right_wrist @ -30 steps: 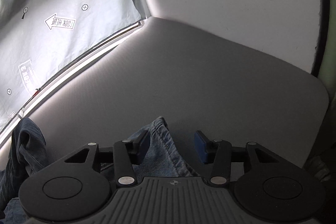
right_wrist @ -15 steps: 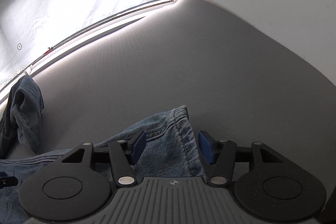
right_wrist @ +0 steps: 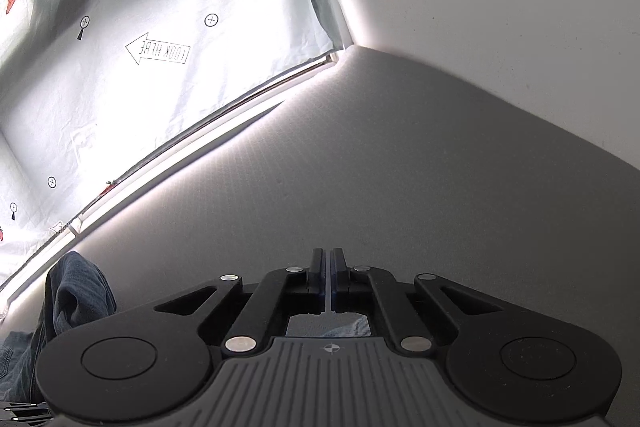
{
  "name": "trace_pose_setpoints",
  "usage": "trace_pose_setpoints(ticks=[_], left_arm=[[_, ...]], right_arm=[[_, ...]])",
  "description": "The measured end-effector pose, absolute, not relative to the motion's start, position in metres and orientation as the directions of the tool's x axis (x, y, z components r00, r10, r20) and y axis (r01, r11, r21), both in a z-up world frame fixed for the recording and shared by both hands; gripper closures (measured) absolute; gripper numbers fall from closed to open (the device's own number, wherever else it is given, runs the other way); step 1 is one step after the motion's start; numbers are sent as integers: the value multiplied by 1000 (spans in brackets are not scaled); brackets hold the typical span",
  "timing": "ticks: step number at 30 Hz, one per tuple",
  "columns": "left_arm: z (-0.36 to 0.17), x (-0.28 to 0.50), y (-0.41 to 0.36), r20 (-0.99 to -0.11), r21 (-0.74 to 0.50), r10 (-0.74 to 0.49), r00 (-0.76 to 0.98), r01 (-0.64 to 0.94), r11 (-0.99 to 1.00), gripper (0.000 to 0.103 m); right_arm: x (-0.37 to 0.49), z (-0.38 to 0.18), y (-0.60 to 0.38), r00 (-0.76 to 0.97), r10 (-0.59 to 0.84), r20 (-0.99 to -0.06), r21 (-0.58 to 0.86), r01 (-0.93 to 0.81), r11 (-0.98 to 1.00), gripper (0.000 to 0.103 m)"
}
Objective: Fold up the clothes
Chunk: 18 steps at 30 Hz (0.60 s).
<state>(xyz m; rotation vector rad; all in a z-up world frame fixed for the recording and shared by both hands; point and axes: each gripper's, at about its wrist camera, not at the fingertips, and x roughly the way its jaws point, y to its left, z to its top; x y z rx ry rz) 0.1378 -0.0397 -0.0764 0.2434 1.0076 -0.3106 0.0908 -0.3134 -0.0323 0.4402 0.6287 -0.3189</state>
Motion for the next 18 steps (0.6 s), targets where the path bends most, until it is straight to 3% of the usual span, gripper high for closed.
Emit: trace_pose_setpoints(ticks=[1, 3, 6, 10, 14, 15, 16, 18], left_arm=[[-74, 137, -41, -852, 62, -155, 500, 391, 918, 60], [-73, 135, -46, -849, 64, -185, 495, 444, 894, 35], [-74, 133, -52, -854, 47, -235, 464, 518, 854, 33], [-79, 142, -64, -867, 15, -282, 411, 587, 809, 20], [-81, 147, -84, -873, 54, -303, 383, 692, 720, 22], [-82, 148, -87, -874, 62, -308, 375, 716, 695, 28], [-83, 148, -89, -879, 63, -310, 362, 733, 677, 46], [-86, 149, -94, -893, 52, -304, 331, 747, 663, 72]], right_arm=[[93, -33, -313, 757, -155, -634, 277, 410, 869, 94], [91, -38, -313, 732, -180, -657, 234, 424, 875, 85], [76, -49, -314, 692, -170, -701, 230, 445, 865, 72], [49, -60, -311, 668, -129, -733, 247, 438, 865, 61], [40, -69, -308, 642, -115, -758, 232, 430, 873, 58], [39, -72, -308, 639, -110, -762, 235, 431, 871, 58], [39, -73, -307, 637, -101, -764, 242, 428, 871, 58], [39, -74, -305, 636, -91, -767, 247, 422, 872, 61]])
